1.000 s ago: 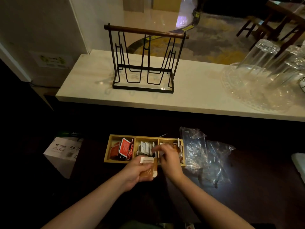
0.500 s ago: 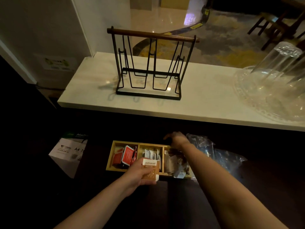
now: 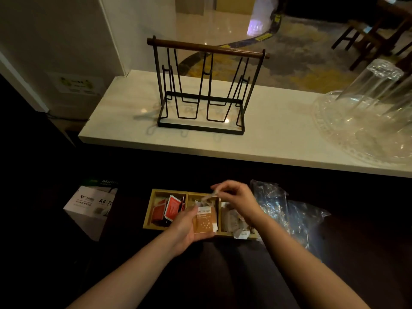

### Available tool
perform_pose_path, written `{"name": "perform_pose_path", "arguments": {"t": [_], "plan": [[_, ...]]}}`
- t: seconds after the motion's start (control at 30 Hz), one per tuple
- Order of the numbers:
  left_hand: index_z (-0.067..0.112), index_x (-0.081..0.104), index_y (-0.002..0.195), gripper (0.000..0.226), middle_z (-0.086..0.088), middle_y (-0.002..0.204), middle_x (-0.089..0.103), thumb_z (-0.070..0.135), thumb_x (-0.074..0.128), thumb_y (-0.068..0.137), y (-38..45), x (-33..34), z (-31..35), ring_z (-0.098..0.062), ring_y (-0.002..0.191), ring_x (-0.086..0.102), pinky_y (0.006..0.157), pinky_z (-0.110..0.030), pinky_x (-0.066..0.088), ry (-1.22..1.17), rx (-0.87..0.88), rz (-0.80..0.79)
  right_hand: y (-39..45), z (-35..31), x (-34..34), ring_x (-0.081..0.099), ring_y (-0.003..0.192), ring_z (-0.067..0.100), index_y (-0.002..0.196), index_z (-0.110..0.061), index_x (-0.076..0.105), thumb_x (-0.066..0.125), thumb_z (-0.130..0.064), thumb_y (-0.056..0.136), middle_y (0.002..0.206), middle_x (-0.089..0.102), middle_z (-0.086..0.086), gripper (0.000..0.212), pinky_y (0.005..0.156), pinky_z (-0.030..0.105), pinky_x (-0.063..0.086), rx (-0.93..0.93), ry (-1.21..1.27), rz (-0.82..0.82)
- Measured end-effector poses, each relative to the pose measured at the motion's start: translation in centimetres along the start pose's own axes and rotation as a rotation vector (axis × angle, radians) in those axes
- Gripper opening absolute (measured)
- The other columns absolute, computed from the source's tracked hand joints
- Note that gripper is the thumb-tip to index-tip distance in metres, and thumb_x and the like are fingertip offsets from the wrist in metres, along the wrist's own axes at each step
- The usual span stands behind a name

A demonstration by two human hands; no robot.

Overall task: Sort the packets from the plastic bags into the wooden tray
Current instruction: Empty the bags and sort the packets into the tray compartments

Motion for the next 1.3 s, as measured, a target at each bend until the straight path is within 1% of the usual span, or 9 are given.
{"name": "perform_pose_path", "arguments": {"t": [0.1, 0.27, 0.4, 0.57, 0.7, 0.8, 0.9, 1.03, 1.3], "plan": [[0.014, 0.057, 0.116, 0.039, -0.018, 0.113, 0.067, 0.041, 0.036, 0.098, -0.2, 0.6, 0.6, -0.031, 0.097, 0.068, 0.066, -0.040, 0.058, -0.050, 0.032, -0.061, -1.5, 0.6, 2.0, 0.057, 0.113, 0.010, 0.081, -0.022, 0.073, 0.068, -0.005, 0.081, 0.124, 0.058, -0.004, 0.018, 0.092, 0.028, 0.050, -0.053, -0.060, -0.125], [0.010, 0.051, 0.125, 0.031, -0.016, 0.119, 0.064, 0.010, 0.049, 0.094, -0.3, 1.1, 0.9, -0.029, 0.103, 0.066, 0.080, -0.044, 0.057, 0.063, 0.147, -0.106, -2.4, 1.5, 1.9, 0.053, 0.119, 0.013, 0.077, -0.017, 0.073, 0.057, 0.001, 0.087, 0.127, 0.057, -0.003, 0.026, 0.096, 0.030, 0.046, -0.024, -0.055, -0.051], [0.020, 0.043, 0.131, 0.033, -0.008, 0.126, 0.058, 0.014, 0.041, 0.098, -0.5, 1.4, 1.3, -0.023, 0.109, 0.061, 0.088, -0.045, 0.055, 0.196, 0.279, -0.038, -3.2, 2.1, 1.8, 0.062, 0.104, 0.018, 0.111, -0.015, 0.059, 0.060, -0.012, 0.089, 0.121, 0.059, 0.003, 0.022, 0.086, 0.035, 0.056, 0.133, 0.244, -0.019], [0.027, 0.044, 0.132, 0.034, -0.004, 0.134, 0.050, 0.030, 0.038, 0.099, -0.5, 4.2, 1.2, -0.024, 0.113, 0.059, 0.088, -0.041, 0.055, 0.254, 0.285, -0.155, -2.9, 0.8, 1.0, 0.063, 0.099, 0.013, 0.113, -0.027, 0.059, 0.069, -0.001, 0.076, 0.110, 0.065, -0.002, 0.047, 0.083, 0.028, 0.053, -0.032, -0.195, 0.041], [0.025, 0.030, 0.144, 0.047, -0.002, 0.141, 0.034, 0.029, 0.040, 0.098, -0.3, 4.5, 3.2, -0.015, 0.109, 0.054, 0.084, -0.024, 0.049, 0.986, 0.547, 0.008, -4.1, 1.1, -6.1, 0.064, 0.092, 0.023, 0.104, -0.027, 0.060, 0.063, 0.007, 0.077, 0.103, 0.065, 0.003, 0.043, 0.071, 0.039, 0.056, 0.121, -0.035, 0.404], [0.029, 0.031, 0.143, 0.048, 0.003, 0.144, 0.029, 0.031, 0.045, 0.096, -1.3, 5.2, 2.2, -0.010, 0.115, 0.049, 0.096, -0.025, 0.047, 1.385, 0.732, 0.029, -6.8, 2.5, -10.4, 0.063, 0.077, 0.020, 0.113, -0.020, 0.056, 0.060, 0.000, 0.083, 0.100, 0.063, 0.007, 0.036, 0.048, 0.026, 0.048, 0.216, -0.116, 0.546], [0.035, 0.016, 0.145, 0.065, -0.003, 0.155, 0.012, 0.037, 0.052, 0.091, -1.1, 6.4, -0.8, -0.021, 0.141, 0.024, 0.111, -0.039, 0.032, 1.633, 0.778, -0.030, -8.6, 4.2, -9.9, 0.059, 0.071, 0.013, 0.119, -0.013, 0.053, 0.060, 0.001, 0.084, 0.098, 0.061, 0.007, 0.038, 0.046, 0.014, 0.045, 0.285, -0.240, 0.494], [0.032, 0.002, 0.147, 0.085, -0.011, 0.159, -0.008, 0.049, 0.057, 0.084, -0.4, 9.2, -3.3, -0.030, 0.146, -0.005, 0.115, -0.046, 0.014, 1.871, 0.857, -0.033, -7.6, 2.6, -8.4, 0.059, 0.086, 0.009, 0.116, -0.017, 0.057, 0.067, -0.005, 0.081, 0.099, 0.062, -0.004, 0.038, 0.069, 0.013, 0.044, 0.104, -0.416, 0.496], [0.009, 0.004, 0.148, 0.074, -0.017, 0.159, 0.000, 0.048, 0.037, 0.095, 3.1, 9.5, -4.1, -0.032, 0.146, -0.006, 0.118, -0.044, 0.009, 2.107, 0.833, 0.129, -2.1, 1.1, -5.9, 0.063, 0.084, 0.012, 0.097, -0.021, 0.063, 0.059, 0.003, 0.073, 0.093, 0.068, -0.005, 0.034, 0.072, 0.024, 0.049, -0.068, -0.569, 0.306]]}}
Point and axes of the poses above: each hand's wrist, its own y-axis towards the middle knuckle, its own x-axis out of the palm, z = x × y, the point moved 8 cm from there along y, towards the middle knuckle
